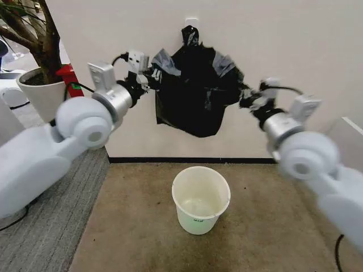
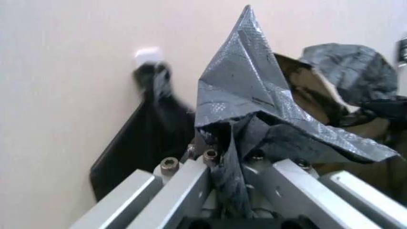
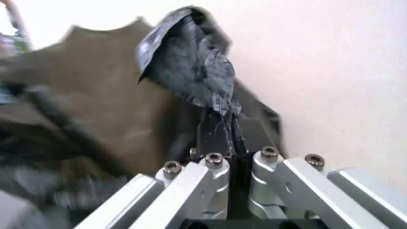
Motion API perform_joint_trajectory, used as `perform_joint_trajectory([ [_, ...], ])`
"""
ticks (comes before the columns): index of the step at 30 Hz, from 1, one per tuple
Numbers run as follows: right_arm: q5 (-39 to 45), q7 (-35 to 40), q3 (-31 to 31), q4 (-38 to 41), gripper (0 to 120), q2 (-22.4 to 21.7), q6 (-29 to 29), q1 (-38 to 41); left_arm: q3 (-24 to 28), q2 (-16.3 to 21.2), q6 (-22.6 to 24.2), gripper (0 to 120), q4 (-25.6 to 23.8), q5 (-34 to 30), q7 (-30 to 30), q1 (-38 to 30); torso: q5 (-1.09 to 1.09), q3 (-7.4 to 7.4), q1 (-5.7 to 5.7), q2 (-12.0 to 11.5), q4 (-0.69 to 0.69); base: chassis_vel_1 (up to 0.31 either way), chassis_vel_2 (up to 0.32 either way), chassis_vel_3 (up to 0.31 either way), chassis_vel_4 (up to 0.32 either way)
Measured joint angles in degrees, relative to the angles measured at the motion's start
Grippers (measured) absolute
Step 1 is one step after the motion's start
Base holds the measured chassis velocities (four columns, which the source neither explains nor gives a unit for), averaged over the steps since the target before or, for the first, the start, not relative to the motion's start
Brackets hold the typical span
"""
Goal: Place the garbage bag over the trash bin.
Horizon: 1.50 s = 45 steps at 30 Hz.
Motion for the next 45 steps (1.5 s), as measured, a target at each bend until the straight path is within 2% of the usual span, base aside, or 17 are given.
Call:
perform_joint_trajectory([
  [6,6.7,0.0,3.5,5.5,0,-6.3,1.3,1.3,-3.9,4.4,-0.8,0,-6.3,-4.0,1.6,0.0,-0.01,0.0,0.0,0.0,0.01,0.0,0.0,0.0,0.0],
  [9,7.8,0.3,3.9,6.3,0,-7.4,1.5,1.7,-4.8,5.3,-0.8,0,-7.6,-4.8,1.8,0.4,0.0,0.0,0.0,0.0,0.01,0.0,0.0,0.0,0.0],
  [13,12.4,1.4,11.1,9.6,0,-11.0,1.5,-2.2,-9.5,8.9,-1.9,0,-12.0,-6.0,3.8,7.5,-0.05,0.0,0.0,0.0,0.02,0.0,0.0,0.0,0.0],
  [15,12.6,1.4,11.8,9.8,0,-11.1,1.5,-3.2,-9.8,9.2,-1.9,0,-12.3,-5.9,3.9,8.5,-0.04,0.0,0.0,0.0,0.02,0.0,0.0,0.0,0.0],
  [18,12.0,0.8,15.9,10.0,0,-10.6,1.5,-13.0,-12.4,10.6,-2.3,0,-14.3,-4.6,4.3,15.7,0.0,0.01,0.0,0.0,0.0,0.0,0.0,0.0,0.0],
  [20,9.8,0.3,16.0,10.0,0,-9.3,1.6,-17.9,-13.7,11.2,-2.3,0,-14.9,-3.2,4.7,19.9,0.01,0.01,0.0,0.0,0.0,0.0,0.0,0.0,0.0],
  [27,5.6,0.0,15.2,9.8,0,-6.6,1.6,-24.0,-14.4,11.5,-3.0,0,-15.8,1.1,5.5,28.8,-0.02,0.01,0.0,0.0,0.01,0.0,0.0,0.0,0.0],
  [40,12.0,0.7,19.4,9.7,0,-9.8,1.9,-24.3,-15.0,13.6,-3.3,0,-18.5,1.2,8.4,28.3,-0.02,0.01,0.0,0.0,0.01,0.0,0.0,0.0,0.0],
  [45,11.6,0.7,17.9,9.6,0,-9.0,1.9,-26.1,-14.1,12.9,-3.3,0,-18.0,1.7,9.2,29.0,-0.02,0.01,0.0,0.0,0.01,0.0,0.0,0.0,0.0],
])
